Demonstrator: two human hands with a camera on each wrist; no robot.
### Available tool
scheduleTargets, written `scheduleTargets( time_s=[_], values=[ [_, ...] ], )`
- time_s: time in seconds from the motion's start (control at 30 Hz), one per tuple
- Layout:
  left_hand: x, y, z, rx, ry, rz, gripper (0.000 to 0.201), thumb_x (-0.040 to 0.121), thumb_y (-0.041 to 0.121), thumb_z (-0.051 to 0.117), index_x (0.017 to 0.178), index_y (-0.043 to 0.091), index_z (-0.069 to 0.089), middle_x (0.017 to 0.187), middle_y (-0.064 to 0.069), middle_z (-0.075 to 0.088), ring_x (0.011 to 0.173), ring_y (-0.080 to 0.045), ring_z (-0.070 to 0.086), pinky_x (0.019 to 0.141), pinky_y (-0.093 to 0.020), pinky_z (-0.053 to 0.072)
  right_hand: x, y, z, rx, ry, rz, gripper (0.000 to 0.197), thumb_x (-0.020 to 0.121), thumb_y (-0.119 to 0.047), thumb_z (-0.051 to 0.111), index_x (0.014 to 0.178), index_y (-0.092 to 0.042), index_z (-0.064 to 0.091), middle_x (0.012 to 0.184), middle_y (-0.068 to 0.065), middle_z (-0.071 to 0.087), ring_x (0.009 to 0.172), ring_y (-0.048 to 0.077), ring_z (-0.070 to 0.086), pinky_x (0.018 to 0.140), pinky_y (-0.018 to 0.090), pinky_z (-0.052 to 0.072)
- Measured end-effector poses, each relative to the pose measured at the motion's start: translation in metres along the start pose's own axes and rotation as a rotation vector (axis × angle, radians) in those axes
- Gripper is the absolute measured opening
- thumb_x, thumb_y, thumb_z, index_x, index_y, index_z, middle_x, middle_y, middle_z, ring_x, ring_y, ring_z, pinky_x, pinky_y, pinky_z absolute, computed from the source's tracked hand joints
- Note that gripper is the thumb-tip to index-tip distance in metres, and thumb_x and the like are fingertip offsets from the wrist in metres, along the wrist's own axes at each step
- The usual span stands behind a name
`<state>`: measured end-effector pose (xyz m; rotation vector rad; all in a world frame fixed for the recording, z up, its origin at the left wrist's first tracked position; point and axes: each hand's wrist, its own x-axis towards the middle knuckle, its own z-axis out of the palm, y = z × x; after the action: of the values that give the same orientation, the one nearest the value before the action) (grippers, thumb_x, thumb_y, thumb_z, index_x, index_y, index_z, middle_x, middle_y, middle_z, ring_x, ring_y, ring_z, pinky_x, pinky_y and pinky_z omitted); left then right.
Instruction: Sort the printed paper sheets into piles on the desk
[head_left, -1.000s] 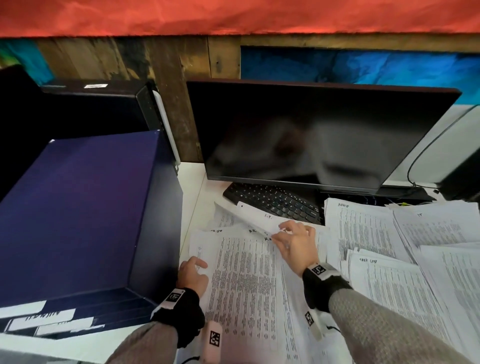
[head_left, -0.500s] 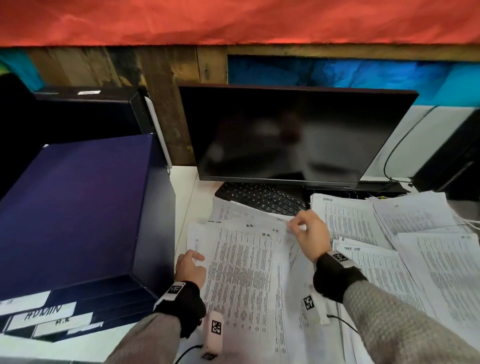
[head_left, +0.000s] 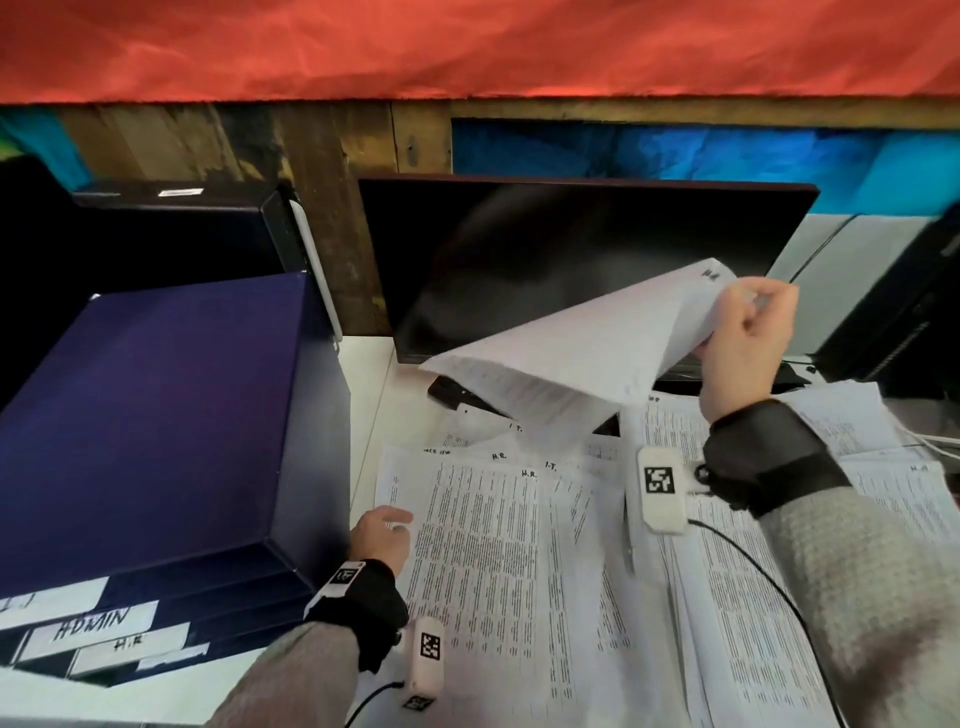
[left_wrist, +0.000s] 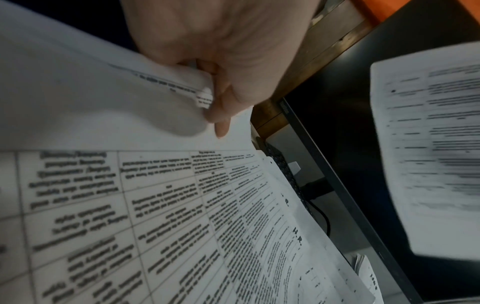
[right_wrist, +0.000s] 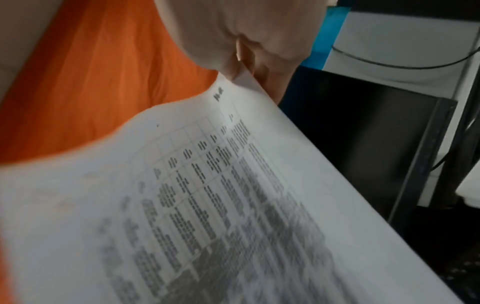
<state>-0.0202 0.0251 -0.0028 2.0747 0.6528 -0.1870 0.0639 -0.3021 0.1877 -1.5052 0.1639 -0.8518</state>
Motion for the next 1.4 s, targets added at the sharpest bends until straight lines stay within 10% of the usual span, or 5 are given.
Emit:
scheduleTargets(
  time_s=[0.37,0.47,0.6,0.73,1.4],
  values=[
    [0.000,0.014,0.001,-0.297,-0.206,-0.075,0.061,0.088,0.066,0.041,0.113,0.017,0.067,0.122,0.006,0.053,0.118,-0.019,0.050,0.107,-0.031,0.032,-0.108,0.145,0.016,-0.266,-0.453,0.708,0.027,0.093,-0.001,0.036,0.083,-0.022,0.049,0.067,0.005,0.046,0.058,0.018,0.040,0.053,0.025,0.033],
    [0.004,0.005,0.006,-0.089,-0.132,-0.059,0.063,0.087,0.036,0.065,0.138,0.005,0.044,0.139,-0.006,0.048,0.128,-0.026,0.046,0.108,-0.034,0.035,-0.132,0.158,0.029,-0.342,-0.570,0.795,0.018,0.095,-0.002,0.037,0.101,-0.014,0.049,0.077,0.006,0.048,0.068,0.022,0.048,0.060,0.028,0.038],
    [0.015,-0.009,0.006,0.042,-0.025,-0.016,0.025,0.085,0.014,0.064,0.109,0.005,0.062,0.112,-0.009,0.067,0.095,-0.023,0.062,0.086,-0.030,0.050,-0.122,0.159,0.034,-1.008,-0.834,0.395,0.038,0.095,-0.015,0.042,0.133,-0.017,0.042,0.129,0.010,0.037,0.120,0.031,0.037,0.098,0.039,0.037],
    [0.014,-0.010,0.002,0.085,-0.011,0.002,0.010,0.085,0.010,0.061,0.094,0.011,0.060,0.099,-0.006,0.067,0.085,-0.023,0.061,0.073,-0.024,0.044,-0.110,0.160,0.032,-1.284,-0.956,0.300,0.037,0.095,-0.029,0.041,0.132,-0.026,0.041,0.134,0.007,0.034,0.123,0.027,0.032,0.097,0.042,0.034],
    [0.005,-0.002,-0.001,0.132,0.026,-0.004,0.015,0.084,0.008,0.057,0.075,0.018,0.049,0.076,-0.001,0.058,0.063,-0.017,0.053,0.049,-0.021,0.035,-0.114,0.168,0.027,-0.872,-0.738,0.574,0.046,0.095,-0.002,0.036,0.140,-0.013,0.039,0.121,0.019,0.059,0.107,0.032,0.058,0.088,0.033,0.046]
  ],
)
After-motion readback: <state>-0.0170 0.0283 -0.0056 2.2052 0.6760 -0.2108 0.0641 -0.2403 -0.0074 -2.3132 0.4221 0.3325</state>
